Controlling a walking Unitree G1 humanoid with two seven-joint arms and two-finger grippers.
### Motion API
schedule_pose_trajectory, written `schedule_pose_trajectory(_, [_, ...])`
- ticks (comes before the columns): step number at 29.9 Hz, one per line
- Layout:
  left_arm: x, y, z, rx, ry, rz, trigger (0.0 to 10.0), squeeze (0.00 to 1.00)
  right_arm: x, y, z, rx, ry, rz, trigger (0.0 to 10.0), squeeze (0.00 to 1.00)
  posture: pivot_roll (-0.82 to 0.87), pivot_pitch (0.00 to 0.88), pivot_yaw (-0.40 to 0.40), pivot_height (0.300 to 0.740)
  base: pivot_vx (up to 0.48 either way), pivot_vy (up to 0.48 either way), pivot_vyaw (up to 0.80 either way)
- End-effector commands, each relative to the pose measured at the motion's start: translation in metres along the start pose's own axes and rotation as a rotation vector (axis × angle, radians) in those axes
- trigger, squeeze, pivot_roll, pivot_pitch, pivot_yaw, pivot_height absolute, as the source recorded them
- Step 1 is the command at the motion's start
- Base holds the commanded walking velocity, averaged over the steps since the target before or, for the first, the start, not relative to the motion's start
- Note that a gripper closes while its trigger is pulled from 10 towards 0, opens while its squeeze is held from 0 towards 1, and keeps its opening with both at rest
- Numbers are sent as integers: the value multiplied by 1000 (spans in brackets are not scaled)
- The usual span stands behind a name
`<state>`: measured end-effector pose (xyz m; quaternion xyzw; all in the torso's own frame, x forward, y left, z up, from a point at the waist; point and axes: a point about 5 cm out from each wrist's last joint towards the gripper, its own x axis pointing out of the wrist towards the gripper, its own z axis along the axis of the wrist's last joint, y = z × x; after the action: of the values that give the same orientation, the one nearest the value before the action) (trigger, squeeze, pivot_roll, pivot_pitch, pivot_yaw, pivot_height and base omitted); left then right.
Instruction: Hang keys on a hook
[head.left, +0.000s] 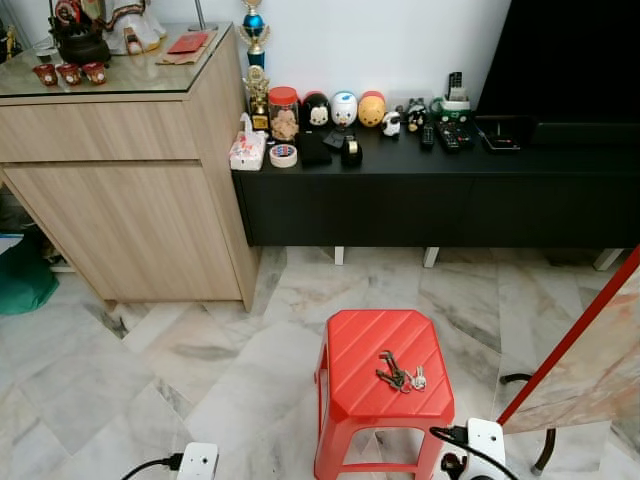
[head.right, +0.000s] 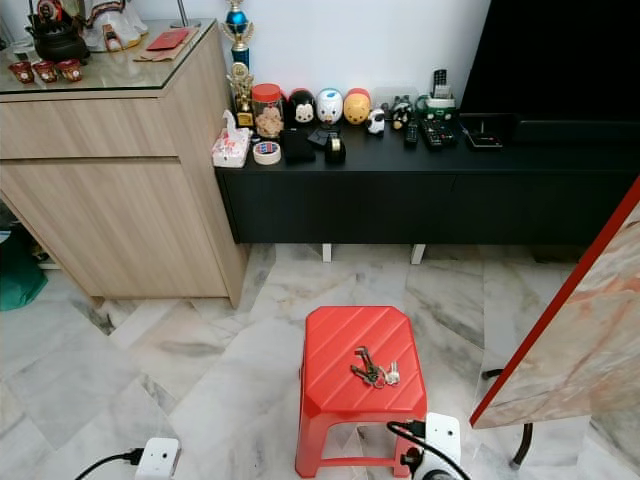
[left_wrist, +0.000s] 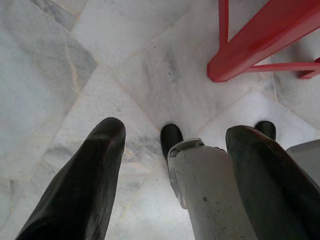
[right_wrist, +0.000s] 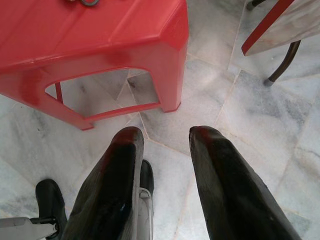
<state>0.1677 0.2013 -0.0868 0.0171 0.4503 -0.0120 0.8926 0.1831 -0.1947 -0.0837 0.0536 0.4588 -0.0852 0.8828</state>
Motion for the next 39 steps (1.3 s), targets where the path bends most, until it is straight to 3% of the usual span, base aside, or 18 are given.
schedule_pose_trajectory(1, [-1,0,-4,-3,9,-3,10000,0,0,0,0,-6,-1,0,10000,0,33,1,-10,740,255,0,0])
schedule_pose_trajectory(23, [-1,0,-3,-4,8,0,10000,0,0,0,0,2,-5,-1,10000,0,34,4,-13,740,258,0,110])
schedule_pose_trajectory(31, [-1,0,-3,0,3,8,10000,0,0,0,0,2,-7,1,10000,0,34,4,-12,740,0,0,0])
schedule_pose_trajectory(37, [-1,2,-1,-21,-32,29,10000,0,0,1,2,3,-39,4,10000,0,27,3,-11,740,0,0,0])
schedule_pose_trajectory(39, [-2,4,2,-29,-84,61,10000,0,-1,1,5,25,-79,-4,10000,0,14,3,-11,740,0,0,0])
